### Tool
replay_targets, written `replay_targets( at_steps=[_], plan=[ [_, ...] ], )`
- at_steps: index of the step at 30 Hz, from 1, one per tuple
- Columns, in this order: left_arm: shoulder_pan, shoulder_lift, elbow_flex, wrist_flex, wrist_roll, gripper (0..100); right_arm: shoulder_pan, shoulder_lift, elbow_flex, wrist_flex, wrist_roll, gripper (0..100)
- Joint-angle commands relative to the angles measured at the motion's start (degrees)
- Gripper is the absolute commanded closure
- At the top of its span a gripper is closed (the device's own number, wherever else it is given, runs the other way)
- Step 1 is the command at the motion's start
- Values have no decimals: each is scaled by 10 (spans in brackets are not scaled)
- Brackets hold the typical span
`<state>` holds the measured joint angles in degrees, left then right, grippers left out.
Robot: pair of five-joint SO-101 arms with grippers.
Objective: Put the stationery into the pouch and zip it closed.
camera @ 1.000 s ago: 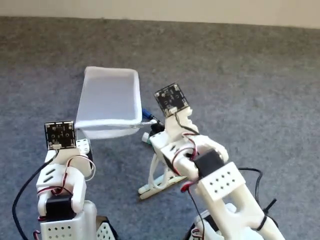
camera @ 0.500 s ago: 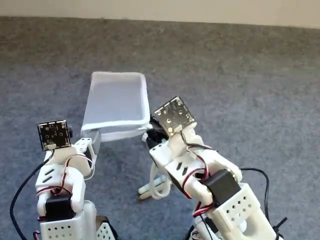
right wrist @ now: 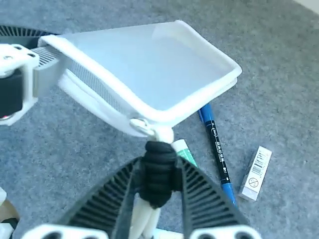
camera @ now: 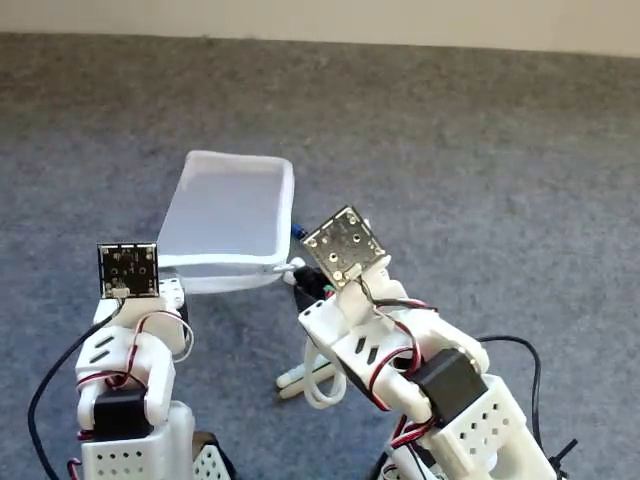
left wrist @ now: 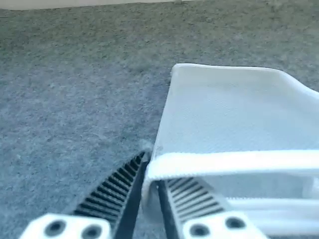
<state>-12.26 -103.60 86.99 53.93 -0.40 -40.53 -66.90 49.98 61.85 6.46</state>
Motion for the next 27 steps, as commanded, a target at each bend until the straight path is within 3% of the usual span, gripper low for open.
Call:
replay_targets(
  at_steps=[1,5,15,27],
  plan=[
    [10,1,-36,11,-5,995,-1,-9,-36,15,8,793],
    [9,5,-50,33,-5,995,1,-9,-39,37,7,705],
    [8,7,-78,49,-6,995,120,13,-39,22,8,700],
    [-9,7,-96,77,-6,995,220,285,-56,-130,8,701]
  ],
)
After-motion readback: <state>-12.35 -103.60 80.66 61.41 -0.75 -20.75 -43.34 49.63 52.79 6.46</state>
